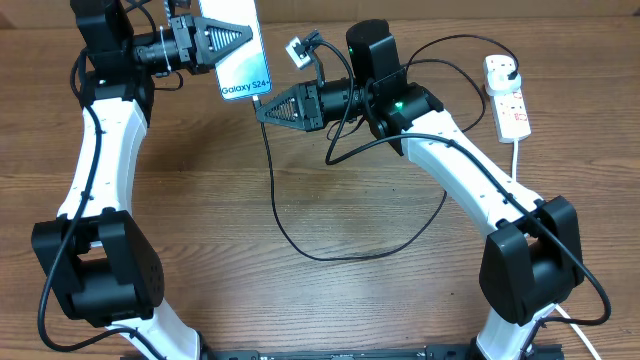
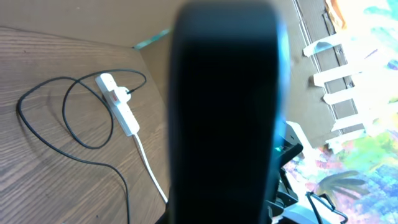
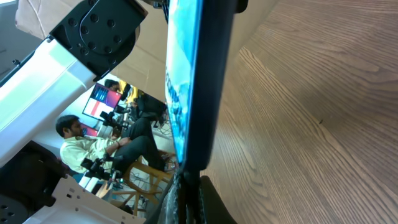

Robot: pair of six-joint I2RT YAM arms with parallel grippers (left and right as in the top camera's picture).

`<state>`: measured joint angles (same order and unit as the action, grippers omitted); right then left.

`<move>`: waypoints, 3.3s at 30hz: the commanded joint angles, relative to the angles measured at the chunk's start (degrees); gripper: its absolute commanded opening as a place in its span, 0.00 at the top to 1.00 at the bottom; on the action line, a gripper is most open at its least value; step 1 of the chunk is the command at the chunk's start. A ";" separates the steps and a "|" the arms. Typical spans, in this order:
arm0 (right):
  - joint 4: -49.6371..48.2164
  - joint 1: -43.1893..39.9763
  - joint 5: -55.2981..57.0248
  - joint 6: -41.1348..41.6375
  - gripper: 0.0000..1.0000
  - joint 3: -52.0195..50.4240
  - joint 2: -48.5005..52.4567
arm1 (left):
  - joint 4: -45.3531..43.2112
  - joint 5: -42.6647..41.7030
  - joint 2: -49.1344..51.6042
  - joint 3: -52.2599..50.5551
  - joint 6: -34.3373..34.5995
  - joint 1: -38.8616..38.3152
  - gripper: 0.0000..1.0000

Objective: Plug charger to phone and switch on socket

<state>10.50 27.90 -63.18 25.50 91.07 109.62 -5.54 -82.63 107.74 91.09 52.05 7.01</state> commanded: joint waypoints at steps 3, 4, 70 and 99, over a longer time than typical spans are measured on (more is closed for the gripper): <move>0.37 0.59 -0.96 0.04 0.96 0.52 -2.58 | -0.22 0.68 -1.14 0.87 -1.51 0.15 0.96; 0.39 0.59 -0.98 0.02 0.96 0.52 -2.58 | -0.22 0.81 -1.14 0.87 -1.53 0.15 0.96; 0.35 1.49 2.29 0.07 0.96 0.50 -2.58 | 6.60 -4.22 -1.14 0.87 -4.09 0.04 0.96; 0.31 0.26 7.10 4.59 0.96 0.50 -2.58 | 8.50 -2.99 -1.14 0.87 -5.81 -0.13 0.96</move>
<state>11.42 29.21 -60.64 28.23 91.07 109.56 2.81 -82.65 107.74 91.09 47.35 7.01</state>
